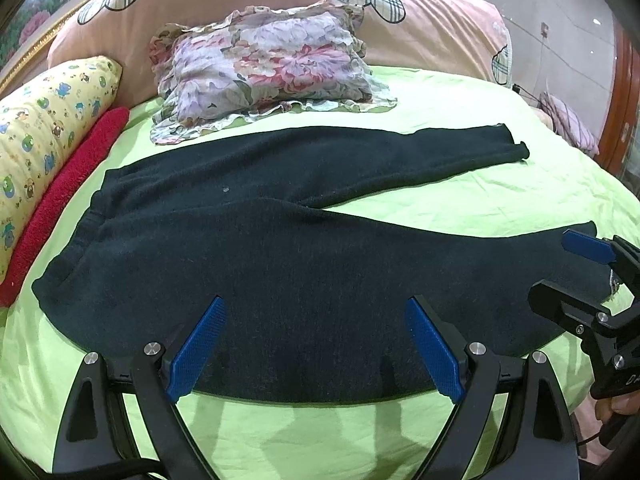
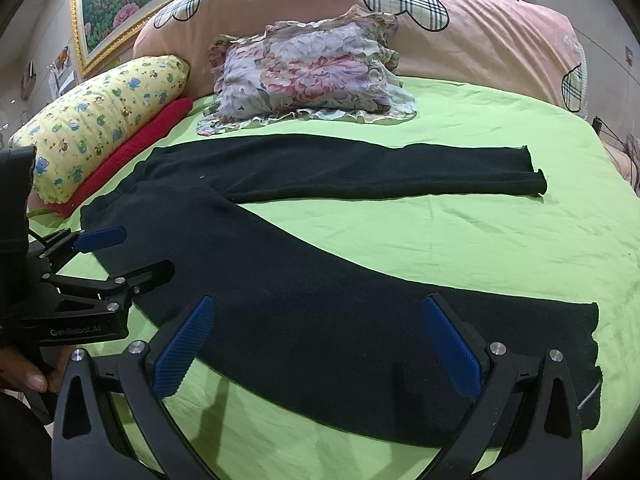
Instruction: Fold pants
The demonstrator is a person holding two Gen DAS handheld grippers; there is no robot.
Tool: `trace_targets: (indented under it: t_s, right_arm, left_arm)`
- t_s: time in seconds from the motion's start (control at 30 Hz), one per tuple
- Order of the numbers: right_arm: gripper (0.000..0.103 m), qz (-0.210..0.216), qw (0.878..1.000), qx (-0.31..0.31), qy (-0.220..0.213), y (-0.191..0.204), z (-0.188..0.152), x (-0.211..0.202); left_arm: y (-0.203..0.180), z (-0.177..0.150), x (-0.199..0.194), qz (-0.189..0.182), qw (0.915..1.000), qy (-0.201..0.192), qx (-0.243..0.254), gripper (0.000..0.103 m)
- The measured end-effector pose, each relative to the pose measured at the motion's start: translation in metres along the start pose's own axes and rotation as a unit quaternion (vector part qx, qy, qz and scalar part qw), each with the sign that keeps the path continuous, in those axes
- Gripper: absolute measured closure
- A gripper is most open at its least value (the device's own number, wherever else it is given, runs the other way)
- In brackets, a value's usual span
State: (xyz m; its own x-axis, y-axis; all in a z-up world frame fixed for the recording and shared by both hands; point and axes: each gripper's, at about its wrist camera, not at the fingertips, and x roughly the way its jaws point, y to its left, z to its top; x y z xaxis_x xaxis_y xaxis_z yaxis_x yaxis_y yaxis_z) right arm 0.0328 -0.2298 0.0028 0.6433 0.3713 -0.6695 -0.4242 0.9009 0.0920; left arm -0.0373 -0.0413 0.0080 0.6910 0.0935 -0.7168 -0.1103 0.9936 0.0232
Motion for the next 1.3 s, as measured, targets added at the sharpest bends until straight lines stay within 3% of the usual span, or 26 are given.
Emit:
trace_targets:
  t_s: [1.3]
  right_arm:
    - [0.000, -0.001, 1.000, 0.005, 0.006, -0.0063, 0.0042, -0.0009]
  left_arm:
    - [-0.0004, 0.0080, -0.0007, 0.001, 1.0000, -0.004, -0.009, 0.011]
